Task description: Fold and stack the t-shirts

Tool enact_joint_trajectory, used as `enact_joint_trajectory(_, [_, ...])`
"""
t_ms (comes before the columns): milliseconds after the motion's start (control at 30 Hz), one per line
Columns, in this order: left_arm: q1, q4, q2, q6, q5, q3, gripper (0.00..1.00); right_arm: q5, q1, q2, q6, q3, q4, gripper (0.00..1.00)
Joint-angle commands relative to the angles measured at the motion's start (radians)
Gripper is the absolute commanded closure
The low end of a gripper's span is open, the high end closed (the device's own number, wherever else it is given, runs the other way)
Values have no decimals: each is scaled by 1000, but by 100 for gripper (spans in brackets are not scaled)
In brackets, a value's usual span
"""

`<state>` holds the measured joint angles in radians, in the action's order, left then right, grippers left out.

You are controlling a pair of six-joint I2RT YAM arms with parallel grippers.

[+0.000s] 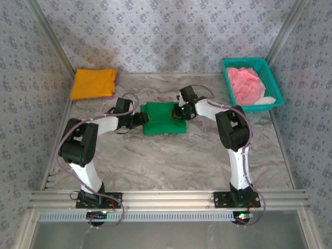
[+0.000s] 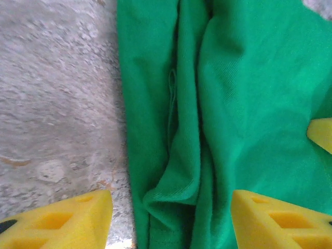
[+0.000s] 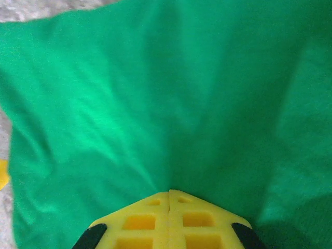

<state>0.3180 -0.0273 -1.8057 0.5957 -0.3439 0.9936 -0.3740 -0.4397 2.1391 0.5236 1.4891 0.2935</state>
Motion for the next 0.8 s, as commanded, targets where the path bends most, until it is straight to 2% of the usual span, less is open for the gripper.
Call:
enact_joint_trajectory(0, [17,-42,-39,-11,14,71,38,4,8,25,11,-26,-1,100])
enact_joint_trajectory(300, [42,-28,-128,8,16,118,37,-4,5,18,15,-35,-14,100])
enact_joint_trajectory(500, [64,21,-167,39,1,148,44,-9,-1,22,19,-31,-21,100])
enact_joint_trajectory(600, [77,46,-184,59,-14,172,51,-11,-4,25,21,-32,-24,100])
enact_joint_trajectory(767, [107,24,-200,62,-10,235,53,-10,-8,28,23,-30,-25,100])
